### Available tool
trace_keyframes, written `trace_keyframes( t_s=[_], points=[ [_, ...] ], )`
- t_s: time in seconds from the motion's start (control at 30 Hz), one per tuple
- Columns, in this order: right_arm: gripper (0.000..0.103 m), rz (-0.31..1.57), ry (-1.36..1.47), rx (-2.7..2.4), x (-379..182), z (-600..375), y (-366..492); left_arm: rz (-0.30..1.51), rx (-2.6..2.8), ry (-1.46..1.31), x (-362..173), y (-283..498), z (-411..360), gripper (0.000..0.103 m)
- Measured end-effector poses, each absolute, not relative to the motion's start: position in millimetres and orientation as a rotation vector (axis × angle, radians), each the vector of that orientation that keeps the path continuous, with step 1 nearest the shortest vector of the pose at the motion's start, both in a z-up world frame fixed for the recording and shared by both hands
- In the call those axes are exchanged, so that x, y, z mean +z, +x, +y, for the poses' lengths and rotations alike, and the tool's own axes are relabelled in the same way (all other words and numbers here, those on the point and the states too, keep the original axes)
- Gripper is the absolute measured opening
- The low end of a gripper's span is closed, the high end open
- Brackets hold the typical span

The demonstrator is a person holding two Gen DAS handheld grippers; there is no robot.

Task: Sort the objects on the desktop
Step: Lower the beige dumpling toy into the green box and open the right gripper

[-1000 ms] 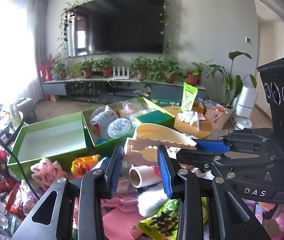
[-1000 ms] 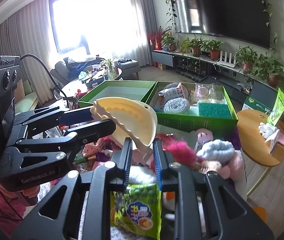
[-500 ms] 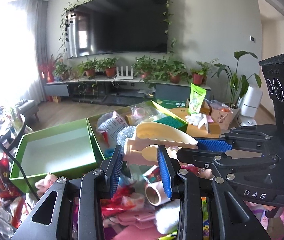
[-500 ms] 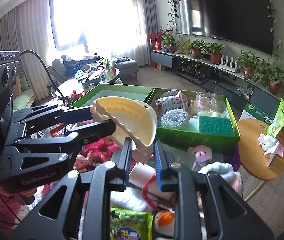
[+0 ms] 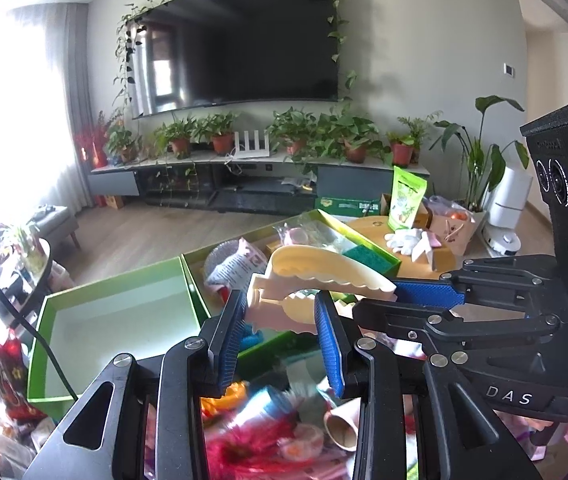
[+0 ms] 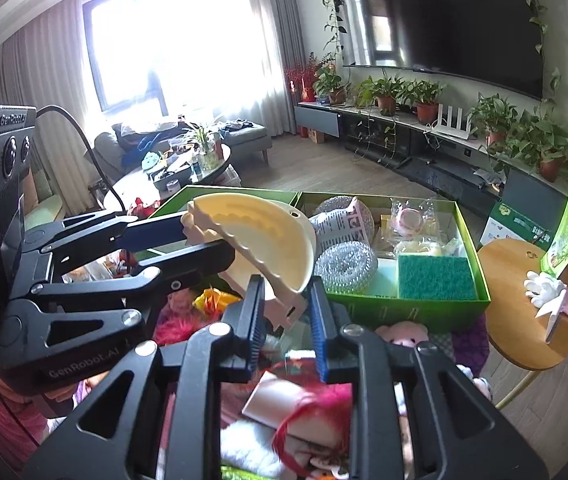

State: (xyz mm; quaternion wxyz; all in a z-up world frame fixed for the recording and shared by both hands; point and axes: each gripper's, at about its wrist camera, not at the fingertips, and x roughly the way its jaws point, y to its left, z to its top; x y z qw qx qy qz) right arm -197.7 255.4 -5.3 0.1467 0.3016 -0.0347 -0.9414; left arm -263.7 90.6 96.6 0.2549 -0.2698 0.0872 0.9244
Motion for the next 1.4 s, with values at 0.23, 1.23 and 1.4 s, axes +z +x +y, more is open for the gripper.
trace_keyframes(
  t_s=[0.23, 1.23, 1.4],
  points=[
    [0.024, -0.185, 0.891, -2.703, -7, 257, -223, 0.268, 2.493, -0.762, 97, -291, 91, 0.035],
    [0.021, -0.465, 1.191, -2.589, -63, 248, -309, 0.291, 2.43, -0.964, 51, -389, 88, 0.035],
    [0.019, -0.492, 1.263, -2.578, -75, 248, -315, 0.28, 2.413, -0.999, 38, -400, 91, 0.035]
  ],
)
